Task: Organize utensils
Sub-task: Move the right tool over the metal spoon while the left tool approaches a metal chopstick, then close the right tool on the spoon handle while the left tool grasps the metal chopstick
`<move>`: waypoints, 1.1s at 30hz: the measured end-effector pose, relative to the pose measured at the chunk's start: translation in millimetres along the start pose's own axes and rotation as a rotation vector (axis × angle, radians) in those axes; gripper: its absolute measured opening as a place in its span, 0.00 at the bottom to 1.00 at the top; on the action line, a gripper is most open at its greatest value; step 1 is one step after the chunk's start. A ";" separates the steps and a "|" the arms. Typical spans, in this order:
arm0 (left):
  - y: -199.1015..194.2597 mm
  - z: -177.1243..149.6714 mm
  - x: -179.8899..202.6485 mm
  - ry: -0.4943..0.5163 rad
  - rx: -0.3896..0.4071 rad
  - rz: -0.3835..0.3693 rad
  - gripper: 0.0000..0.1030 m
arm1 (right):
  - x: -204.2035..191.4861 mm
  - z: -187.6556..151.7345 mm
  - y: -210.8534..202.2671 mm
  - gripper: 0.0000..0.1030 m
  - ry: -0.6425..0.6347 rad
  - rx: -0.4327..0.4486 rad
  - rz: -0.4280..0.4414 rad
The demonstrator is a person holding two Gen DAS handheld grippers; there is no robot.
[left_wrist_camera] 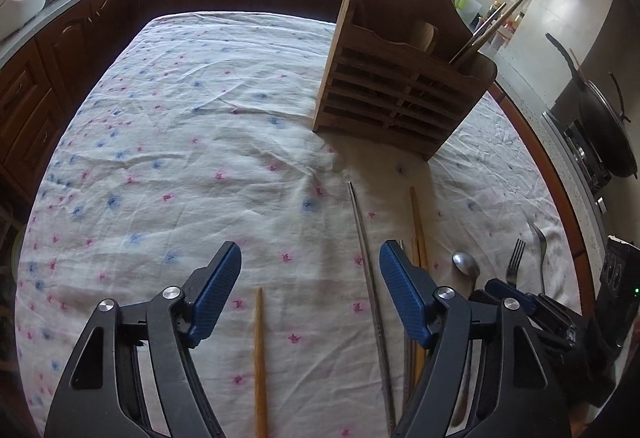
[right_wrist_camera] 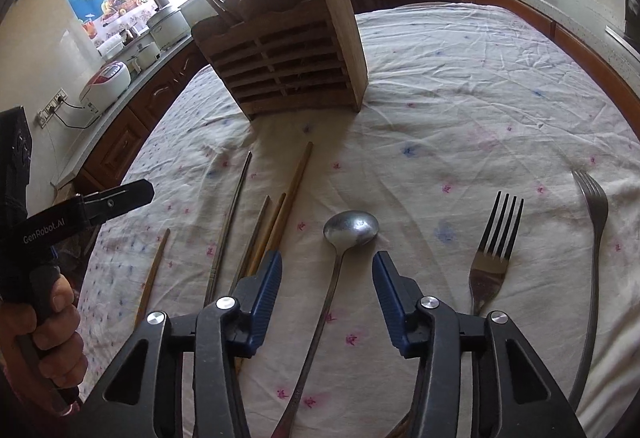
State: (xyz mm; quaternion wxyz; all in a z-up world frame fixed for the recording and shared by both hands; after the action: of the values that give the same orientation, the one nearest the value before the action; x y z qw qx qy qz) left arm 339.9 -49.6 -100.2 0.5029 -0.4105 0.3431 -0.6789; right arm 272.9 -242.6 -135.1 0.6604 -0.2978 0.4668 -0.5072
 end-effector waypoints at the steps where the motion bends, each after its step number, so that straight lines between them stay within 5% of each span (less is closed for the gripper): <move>1: 5.7 3.1 3.9 0.009 -0.011 -0.004 0.59 | 1.1 -0.7 3.5 0.37 0.003 -0.009 0.003; 9: 53.0 24.6 32.0 0.078 -0.095 -0.001 0.51 | 7.8 6.6 17.2 0.28 0.003 -0.048 0.014; 14: 75.5 32.1 40.6 0.120 -0.119 0.043 0.35 | 15.2 11.1 18.6 0.11 0.009 -0.045 0.008; 17: 78.5 36.0 46.5 0.154 -0.118 0.079 0.31 | 19.1 12.9 18.9 0.09 0.023 -0.044 0.014; 21: 80.6 38.2 52.0 0.192 -0.109 0.106 0.12 | 20.3 16.1 21.5 0.09 0.027 -0.054 0.026; 33: 36.9 24.1 26.7 0.081 -0.056 -0.048 0.03 | 15.4 20.1 2.1 0.02 0.030 -0.006 0.073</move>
State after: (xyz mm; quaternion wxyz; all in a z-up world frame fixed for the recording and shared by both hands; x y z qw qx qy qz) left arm 372.3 -86.2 -116.7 0.4604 -0.4047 0.3723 -0.6969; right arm 293.0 -258.1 -134.0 0.6704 -0.2750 0.4888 -0.4858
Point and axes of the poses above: each gripper's, at about its wrist camera, not at the fingertips, and y roughly the way its jaws point, x to its right, z to its top, the point moved 7 cm from there along y, roughly the way its jaws point, and after that the axes turned 8 degrees about -x, right-handed, at the moved point
